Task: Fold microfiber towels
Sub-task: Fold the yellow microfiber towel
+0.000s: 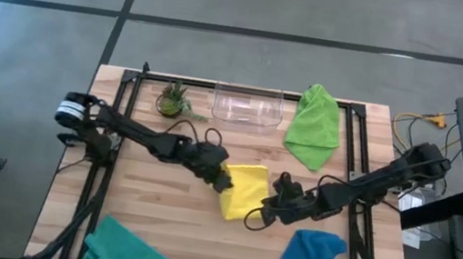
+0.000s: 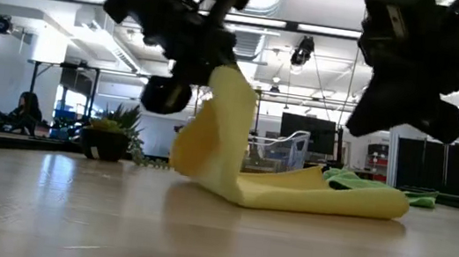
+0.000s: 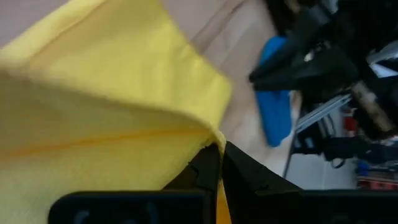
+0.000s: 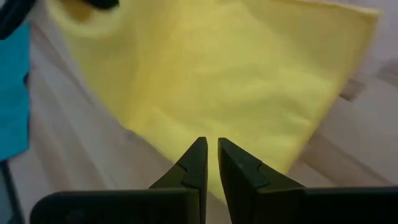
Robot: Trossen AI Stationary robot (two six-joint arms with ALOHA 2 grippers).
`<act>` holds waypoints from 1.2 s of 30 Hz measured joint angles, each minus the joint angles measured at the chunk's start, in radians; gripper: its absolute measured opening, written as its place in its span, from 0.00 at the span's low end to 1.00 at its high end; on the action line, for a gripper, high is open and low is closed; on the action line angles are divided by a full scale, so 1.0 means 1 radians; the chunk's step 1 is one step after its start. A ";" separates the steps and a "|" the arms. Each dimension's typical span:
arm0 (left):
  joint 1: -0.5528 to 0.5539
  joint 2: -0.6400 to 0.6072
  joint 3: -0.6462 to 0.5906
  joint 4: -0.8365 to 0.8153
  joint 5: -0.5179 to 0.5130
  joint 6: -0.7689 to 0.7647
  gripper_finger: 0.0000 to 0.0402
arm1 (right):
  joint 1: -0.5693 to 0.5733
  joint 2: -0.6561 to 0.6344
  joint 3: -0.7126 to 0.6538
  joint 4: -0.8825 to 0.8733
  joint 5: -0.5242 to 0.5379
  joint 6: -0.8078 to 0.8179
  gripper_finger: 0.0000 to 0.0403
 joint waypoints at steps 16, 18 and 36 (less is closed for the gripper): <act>0.037 0.287 0.277 0.012 0.083 0.035 0.00 | 0.025 -0.203 -0.076 -0.069 0.083 -0.003 0.08; 0.040 0.306 0.301 0.003 0.092 0.046 0.00 | 0.032 -0.233 -0.083 -0.080 0.117 0.001 0.08; 0.081 0.429 0.407 0.047 0.076 0.047 0.00 | 0.089 -0.371 -0.107 -0.151 0.150 -0.028 0.08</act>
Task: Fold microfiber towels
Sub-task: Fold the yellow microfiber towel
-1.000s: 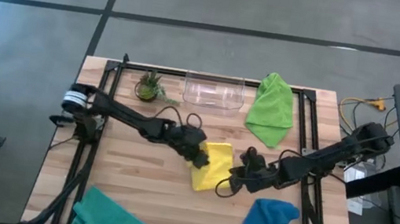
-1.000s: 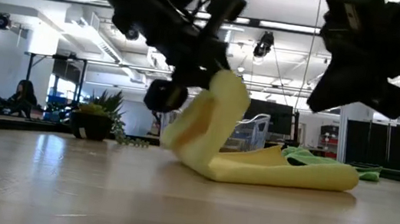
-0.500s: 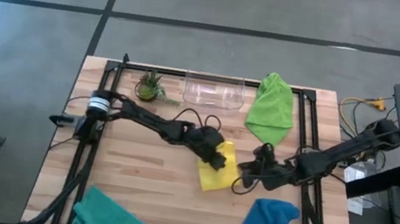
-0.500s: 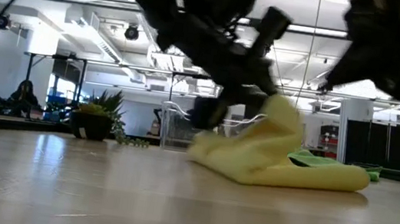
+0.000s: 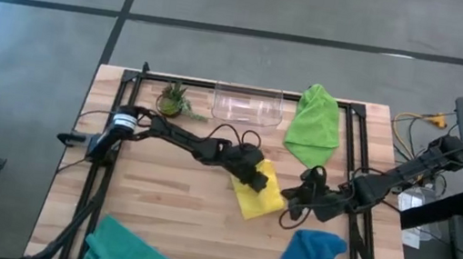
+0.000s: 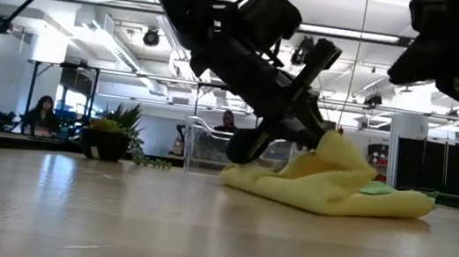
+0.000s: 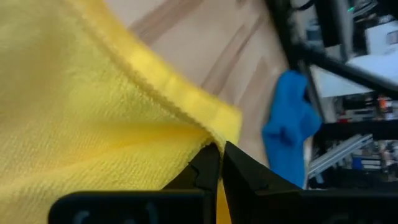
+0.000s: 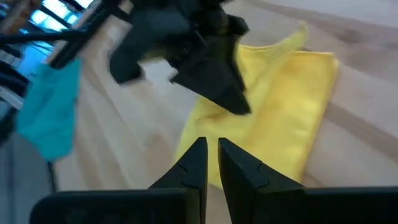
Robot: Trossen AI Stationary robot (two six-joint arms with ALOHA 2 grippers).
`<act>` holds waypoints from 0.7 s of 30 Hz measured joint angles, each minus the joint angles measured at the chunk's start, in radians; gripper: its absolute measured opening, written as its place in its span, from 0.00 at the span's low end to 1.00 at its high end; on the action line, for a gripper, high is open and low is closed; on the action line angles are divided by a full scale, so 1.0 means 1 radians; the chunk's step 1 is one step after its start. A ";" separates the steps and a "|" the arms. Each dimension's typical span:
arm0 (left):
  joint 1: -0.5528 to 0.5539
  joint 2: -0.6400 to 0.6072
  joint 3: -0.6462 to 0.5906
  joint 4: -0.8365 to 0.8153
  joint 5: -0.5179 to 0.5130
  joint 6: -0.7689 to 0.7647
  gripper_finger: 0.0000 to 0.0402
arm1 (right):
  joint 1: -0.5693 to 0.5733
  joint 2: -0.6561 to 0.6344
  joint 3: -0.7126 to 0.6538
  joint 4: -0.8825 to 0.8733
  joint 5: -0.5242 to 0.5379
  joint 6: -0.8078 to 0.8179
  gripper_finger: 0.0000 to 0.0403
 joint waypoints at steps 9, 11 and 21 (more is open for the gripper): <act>0.006 0.008 0.002 0.097 -0.049 0.050 0.12 | -0.001 0.010 -0.004 -0.006 0.006 -0.033 0.08; 0.010 0.008 0.002 0.097 -0.059 0.065 0.20 | -0.001 0.009 -0.003 -0.004 0.006 -0.035 0.08; 0.046 0.002 0.002 0.188 -0.058 0.082 0.55 | -0.001 0.005 -0.003 -0.005 0.006 -0.077 0.08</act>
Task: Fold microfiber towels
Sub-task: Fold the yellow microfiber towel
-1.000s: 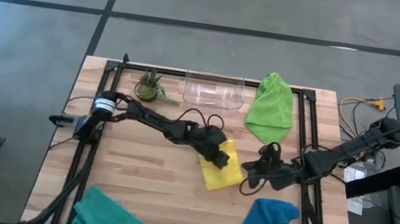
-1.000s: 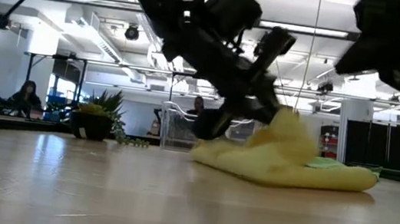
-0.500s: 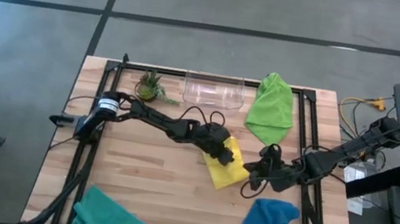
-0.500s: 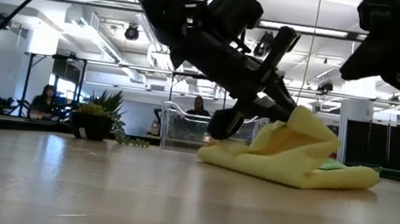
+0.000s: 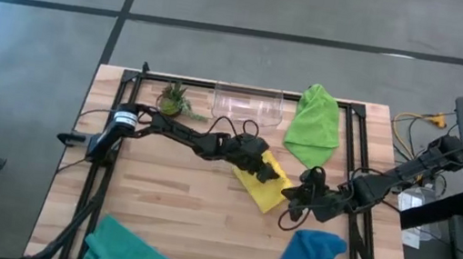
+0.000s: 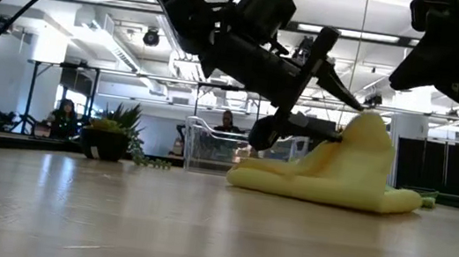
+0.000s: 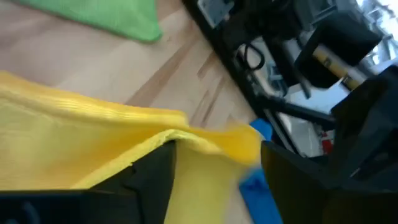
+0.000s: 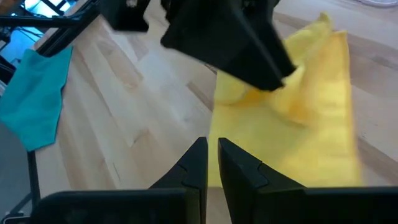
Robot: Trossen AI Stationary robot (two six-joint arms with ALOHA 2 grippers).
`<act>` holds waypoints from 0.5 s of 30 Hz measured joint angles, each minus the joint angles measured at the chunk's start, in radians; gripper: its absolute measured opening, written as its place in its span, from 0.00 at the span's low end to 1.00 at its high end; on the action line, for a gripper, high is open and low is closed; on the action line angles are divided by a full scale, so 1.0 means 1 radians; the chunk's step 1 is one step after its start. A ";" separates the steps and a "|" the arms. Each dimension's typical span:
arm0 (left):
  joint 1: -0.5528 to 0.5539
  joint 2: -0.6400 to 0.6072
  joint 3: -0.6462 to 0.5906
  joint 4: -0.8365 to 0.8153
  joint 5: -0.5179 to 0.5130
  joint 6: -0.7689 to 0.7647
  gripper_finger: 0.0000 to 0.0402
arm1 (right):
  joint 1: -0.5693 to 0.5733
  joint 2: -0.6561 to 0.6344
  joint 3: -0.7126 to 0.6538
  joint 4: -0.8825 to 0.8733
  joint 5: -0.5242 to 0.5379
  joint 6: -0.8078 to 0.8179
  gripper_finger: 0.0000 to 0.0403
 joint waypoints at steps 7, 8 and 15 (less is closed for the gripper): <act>0.020 -0.001 0.000 0.006 0.011 0.044 0.59 | 0.000 -0.013 0.000 0.001 0.000 -0.033 0.08; 0.022 -0.001 0.000 0.006 0.012 0.050 0.59 | -0.001 -0.016 0.000 0.002 0.001 -0.037 0.08; 0.055 -0.002 0.000 -0.020 0.108 0.047 0.59 | -0.002 -0.035 0.000 -0.028 0.008 -0.061 0.08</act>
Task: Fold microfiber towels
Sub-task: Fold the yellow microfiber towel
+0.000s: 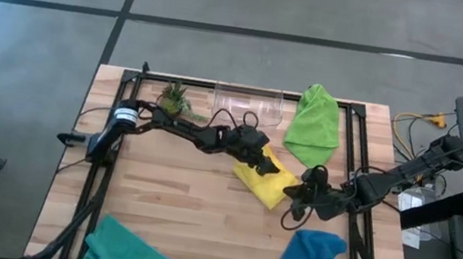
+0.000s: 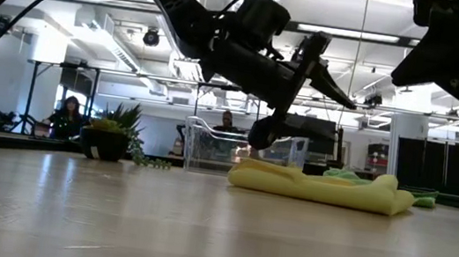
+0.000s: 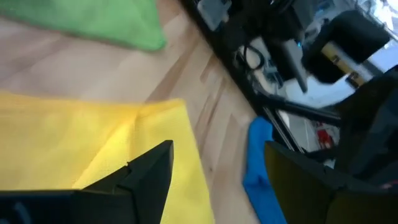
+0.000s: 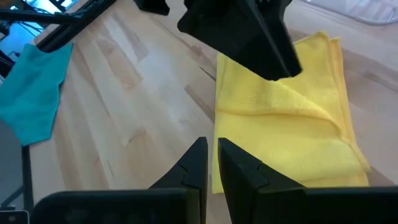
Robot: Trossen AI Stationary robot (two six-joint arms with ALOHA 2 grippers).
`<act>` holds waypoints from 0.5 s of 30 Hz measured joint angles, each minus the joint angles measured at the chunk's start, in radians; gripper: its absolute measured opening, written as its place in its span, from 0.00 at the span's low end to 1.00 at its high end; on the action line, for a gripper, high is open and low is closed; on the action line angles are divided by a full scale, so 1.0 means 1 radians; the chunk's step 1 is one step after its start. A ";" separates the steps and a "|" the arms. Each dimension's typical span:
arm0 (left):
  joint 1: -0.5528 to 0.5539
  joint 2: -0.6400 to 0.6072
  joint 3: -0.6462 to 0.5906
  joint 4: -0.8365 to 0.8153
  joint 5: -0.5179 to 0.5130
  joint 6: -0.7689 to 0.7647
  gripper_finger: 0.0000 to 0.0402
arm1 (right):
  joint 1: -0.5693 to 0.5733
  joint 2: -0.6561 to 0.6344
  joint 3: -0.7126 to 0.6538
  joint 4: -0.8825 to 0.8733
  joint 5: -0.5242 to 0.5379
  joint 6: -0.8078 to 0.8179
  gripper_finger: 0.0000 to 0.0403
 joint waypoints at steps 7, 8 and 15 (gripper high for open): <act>0.014 0.000 -0.007 -0.225 0.130 0.103 0.57 | 0.000 -0.016 0.000 -0.003 0.000 -0.029 0.08; 0.011 -0.001 -0.007 -0.254 0.130 0.136 0.56 | 0.000 -0.017 0.000 -0.003 0.000 -0.029 0.08; -0.007 -0.022 -0.006 -0.434 -0.017 0.309 0.41 | 0.000 -0.018 0.000 -0.016 0.000 -0.029 0.08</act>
